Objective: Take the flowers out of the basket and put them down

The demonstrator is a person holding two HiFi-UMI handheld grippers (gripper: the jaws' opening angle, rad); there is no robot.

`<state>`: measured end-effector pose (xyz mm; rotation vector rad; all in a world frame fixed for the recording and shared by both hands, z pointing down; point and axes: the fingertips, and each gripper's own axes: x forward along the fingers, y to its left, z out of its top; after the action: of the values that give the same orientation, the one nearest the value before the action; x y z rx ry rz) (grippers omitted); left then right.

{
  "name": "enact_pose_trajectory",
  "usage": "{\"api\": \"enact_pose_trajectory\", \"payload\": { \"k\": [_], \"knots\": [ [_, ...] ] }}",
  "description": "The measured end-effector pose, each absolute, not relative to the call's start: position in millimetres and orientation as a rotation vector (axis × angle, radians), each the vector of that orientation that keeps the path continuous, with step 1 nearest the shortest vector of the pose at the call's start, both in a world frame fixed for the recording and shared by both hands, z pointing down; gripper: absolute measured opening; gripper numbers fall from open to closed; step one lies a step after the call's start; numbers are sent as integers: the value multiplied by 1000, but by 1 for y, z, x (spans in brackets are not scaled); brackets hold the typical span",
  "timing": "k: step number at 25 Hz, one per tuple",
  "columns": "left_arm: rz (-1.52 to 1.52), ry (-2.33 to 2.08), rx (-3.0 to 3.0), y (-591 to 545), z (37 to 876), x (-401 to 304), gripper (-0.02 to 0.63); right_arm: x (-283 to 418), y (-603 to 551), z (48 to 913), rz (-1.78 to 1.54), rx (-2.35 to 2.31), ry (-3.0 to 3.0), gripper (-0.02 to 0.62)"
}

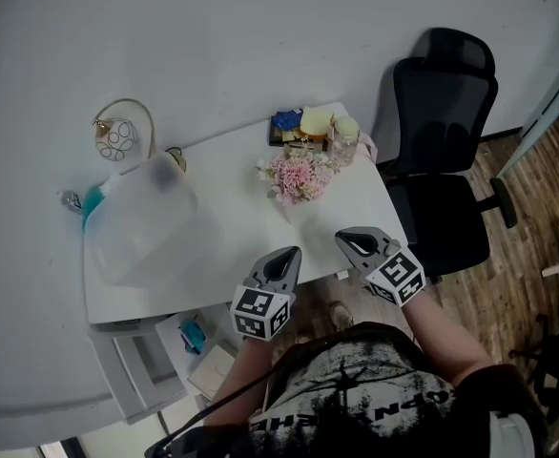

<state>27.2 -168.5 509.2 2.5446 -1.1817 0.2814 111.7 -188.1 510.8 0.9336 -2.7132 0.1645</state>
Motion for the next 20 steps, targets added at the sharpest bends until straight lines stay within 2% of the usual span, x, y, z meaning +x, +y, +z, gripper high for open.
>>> {"api": "enact_pose_trajectory", "payload": {
  "k": [20],
  "knots": [
    [299, -1196, 2549, -177, 508, 33, 14, 107, -195, 504, 102, 905, -2720, 15]
  ]
}}
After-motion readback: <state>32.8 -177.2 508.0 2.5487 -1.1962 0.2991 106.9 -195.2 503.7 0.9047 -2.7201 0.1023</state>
